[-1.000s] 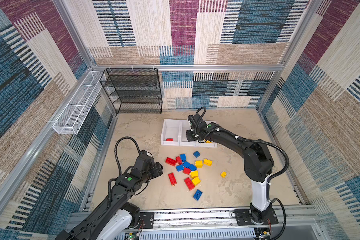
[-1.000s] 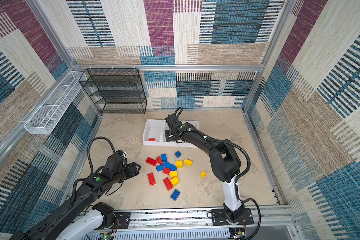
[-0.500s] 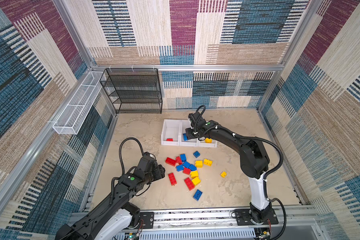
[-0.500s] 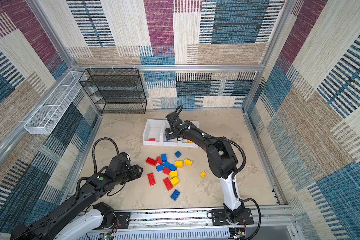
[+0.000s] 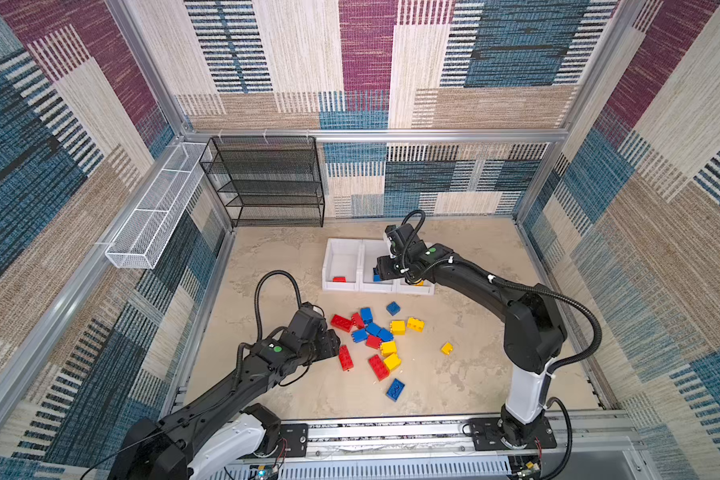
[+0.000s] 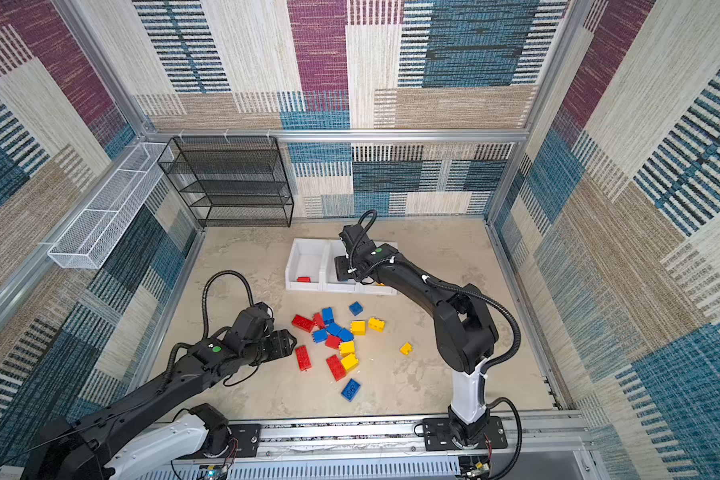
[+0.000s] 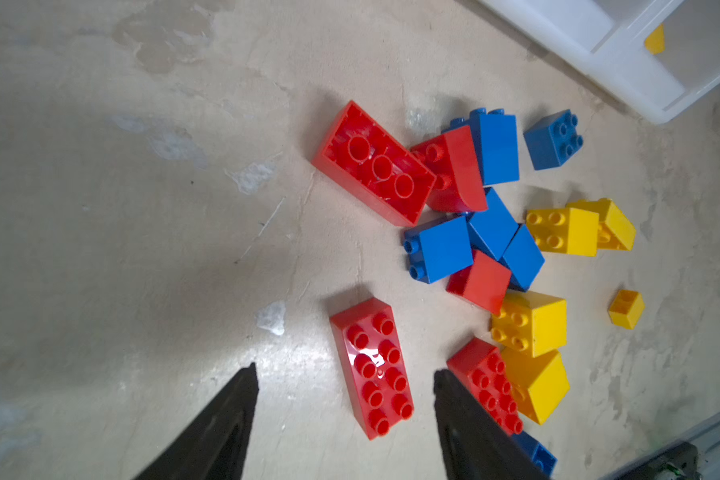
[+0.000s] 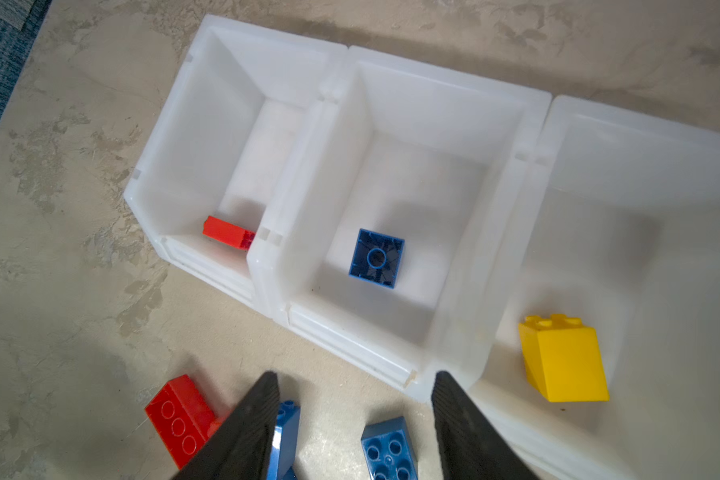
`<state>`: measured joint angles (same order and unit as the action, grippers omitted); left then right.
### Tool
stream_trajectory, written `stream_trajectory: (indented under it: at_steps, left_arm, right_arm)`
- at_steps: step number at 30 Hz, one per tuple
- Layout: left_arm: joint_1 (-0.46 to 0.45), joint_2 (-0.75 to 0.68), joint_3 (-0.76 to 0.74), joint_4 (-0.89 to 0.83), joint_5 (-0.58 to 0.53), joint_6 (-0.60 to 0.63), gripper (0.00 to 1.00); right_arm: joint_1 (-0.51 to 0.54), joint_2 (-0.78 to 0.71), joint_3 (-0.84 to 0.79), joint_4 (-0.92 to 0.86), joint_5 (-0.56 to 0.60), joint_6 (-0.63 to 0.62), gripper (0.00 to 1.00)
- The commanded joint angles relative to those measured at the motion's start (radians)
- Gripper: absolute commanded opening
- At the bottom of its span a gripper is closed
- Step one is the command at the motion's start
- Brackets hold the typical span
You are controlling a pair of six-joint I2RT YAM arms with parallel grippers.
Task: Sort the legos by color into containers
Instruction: 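Grasp a red brick with the left gripper while the right gripper hovers over the pile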
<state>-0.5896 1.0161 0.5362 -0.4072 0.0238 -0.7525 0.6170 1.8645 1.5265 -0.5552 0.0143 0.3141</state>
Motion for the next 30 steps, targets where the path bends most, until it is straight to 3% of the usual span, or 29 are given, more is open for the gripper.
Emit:
stream_trajectory:
  at_steps: [1,13,21,30]
  left_arm:
    - [-0.031,0.037,0.018,0.008,-0.034,-0.055,0.71]
    - [-0.149,0.292,0.122,0.004,-0.074,-0.085,0.71]
    - [-0.199,0.450,0.252,-0.092,-0.110,-0.048,0.70]
    - [-0.253,0.531,0.310,-0.158,-0.171,0.005,0.49]
  right_arm:
    - [0.002,-0.053,-0.056,0.043,-0.012,0.014,0.62]
    - [0.002,-0.243,-0.292,0.096,0.007,0.086,0.62]
    - [0.001,-0.323,-0.415,0.133,0.013,0.121,0.63]
    - [0.001,-0.345,-0.465,0.151,0.004,0.139,0.63]
